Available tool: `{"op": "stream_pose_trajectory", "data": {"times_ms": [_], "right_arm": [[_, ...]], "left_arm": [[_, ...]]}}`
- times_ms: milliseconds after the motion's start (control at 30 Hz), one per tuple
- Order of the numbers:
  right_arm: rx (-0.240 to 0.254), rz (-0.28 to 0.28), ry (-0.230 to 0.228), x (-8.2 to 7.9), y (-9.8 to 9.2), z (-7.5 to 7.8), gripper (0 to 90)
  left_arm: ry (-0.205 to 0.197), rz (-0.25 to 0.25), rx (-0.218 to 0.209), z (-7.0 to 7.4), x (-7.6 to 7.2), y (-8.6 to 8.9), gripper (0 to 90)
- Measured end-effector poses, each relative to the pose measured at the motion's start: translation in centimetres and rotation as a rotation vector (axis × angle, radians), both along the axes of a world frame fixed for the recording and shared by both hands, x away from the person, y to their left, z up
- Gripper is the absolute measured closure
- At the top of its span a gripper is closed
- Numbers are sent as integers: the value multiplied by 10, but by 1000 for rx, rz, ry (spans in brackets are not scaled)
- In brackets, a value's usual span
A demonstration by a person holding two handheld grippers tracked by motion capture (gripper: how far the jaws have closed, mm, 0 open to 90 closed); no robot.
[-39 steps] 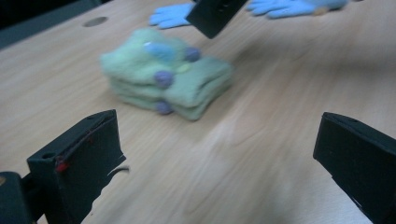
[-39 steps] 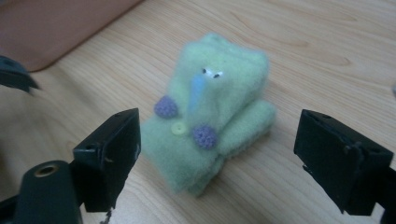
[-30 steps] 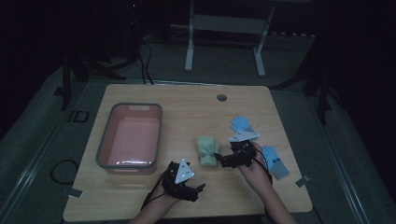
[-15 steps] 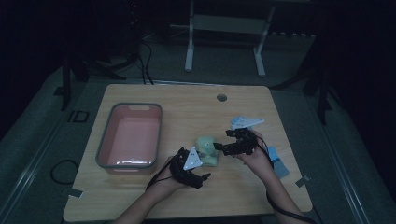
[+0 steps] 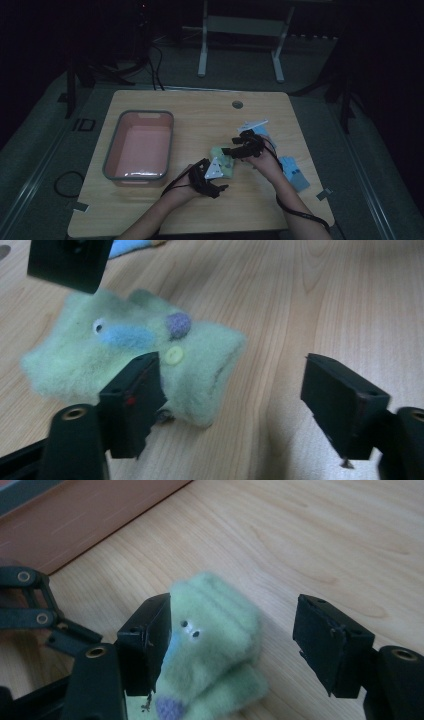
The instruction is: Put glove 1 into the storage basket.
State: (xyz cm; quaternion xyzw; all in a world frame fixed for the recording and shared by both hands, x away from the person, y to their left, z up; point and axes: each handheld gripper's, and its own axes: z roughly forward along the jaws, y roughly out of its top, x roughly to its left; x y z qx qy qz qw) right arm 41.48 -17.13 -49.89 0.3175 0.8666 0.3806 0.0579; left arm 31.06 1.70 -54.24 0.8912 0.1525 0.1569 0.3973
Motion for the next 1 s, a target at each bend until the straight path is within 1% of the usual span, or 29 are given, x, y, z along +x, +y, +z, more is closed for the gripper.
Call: {"op": "stream_pose_trajectory", "data": {"times_ms": [33,67,100,133,167,200,267,300,367,400,467,533,567,667,700,733,767,800,833,867,900,933,967,1000], "right_arm": [[-1,2,6,1,1,-2,317],[-10,1,9,3,2,-5,317],[-24,0,14,5,4,-8,317],[-26,0,22,6,6,-11,317],[-26,-2,28,8,7,-14,317],[-28,-4,47,11,8,-17,317],[-19,-6,74,15,10,-23,317],[-19,-1,85,16,11,-26,317],[-21,1,97,18,12,-31,317],[-20,0,108,18,12,-33,316],[-16,-4,127,19,11,-37,309],[-21,-4,144,20,9,-41,289],[-25,-3,146,20,8,-42,284],[0,-7,184,22,6,-46,309],[11,-7,203,23,6,-48,316],[21,-4,207,23,6,-48,353],[29,11,219,23,6,-49,424],[39,23,243,24,7,-49,431],[33,26,236,23,8,-49,472],[30,37,244,22,8,-48,508],[22,42,243,22,9,-47,533],[13,41,236,21,10,-46,584],[0,46,220,19,11,-43,622],[-20,51,195,17,12,-40,644]], "left_arm": [[-7,-1,-4,-1,0,0,290],[-4,-3,-12,-1,1,1,302],[-6,-12,-22,-1,1,1,308],[-10,-20,-24,-1,2,0,323],[-16,-23,-9,-2,3,-1,338],[-25,-27,9,-3,3,-2,354],[-36,-32,28,-5,6,-4,401],[-41,-33,37,-6,7,-5,408],[-64,-34,52,-7,8,-7,436],[-64,-34,52,-7,8,-7,448],[-79,-33,65,-9,10,-10,461],[-99,-36,86,-11,9,-12,476],[-103,-35,92,-11,9,-13,476],[-139,-26,127,-13,7,-15,504],[-150,-22,138,-14,6,-16,512],[-156,-12,154,-15,7,-16,520],[-155,-4,163,-16,7,-16,526],[-162,2,166,-17,8,-16,539],[-162,6,166,-18,8,-16,553],[-162,6,166,-18,8,-16,576],[-162,20,163,-18,9,-16,594],[-167,22,165,-17,9,-16,612],[-167,22,165,-17,9,-16,637],[-166,25,172,-15,10,-17,662]]}}
